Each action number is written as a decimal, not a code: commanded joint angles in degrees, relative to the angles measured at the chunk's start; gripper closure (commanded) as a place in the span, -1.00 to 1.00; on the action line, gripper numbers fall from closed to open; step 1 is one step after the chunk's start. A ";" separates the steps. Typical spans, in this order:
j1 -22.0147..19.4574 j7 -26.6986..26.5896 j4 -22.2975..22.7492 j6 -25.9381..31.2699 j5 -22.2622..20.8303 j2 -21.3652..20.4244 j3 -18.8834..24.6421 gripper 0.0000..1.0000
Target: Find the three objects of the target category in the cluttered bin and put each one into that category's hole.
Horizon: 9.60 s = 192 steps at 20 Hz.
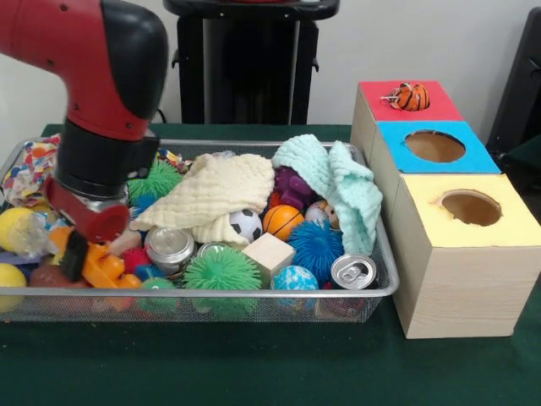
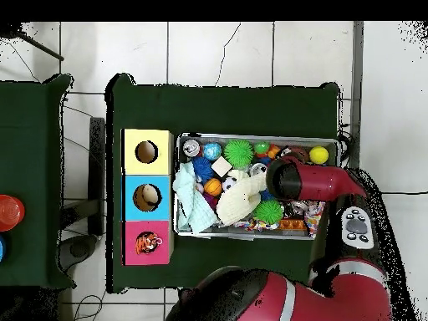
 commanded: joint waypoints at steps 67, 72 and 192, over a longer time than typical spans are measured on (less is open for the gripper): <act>-1.61 -11.28 11.80 16.58 -7.77 -7.23 16.79 1.00; -2.96 -12.77 15.46 18.37 -7.05 -11.76 17.49 1.00; 11.01 6.17 43.24 24.85 16.31 -36.85 7.36 1.00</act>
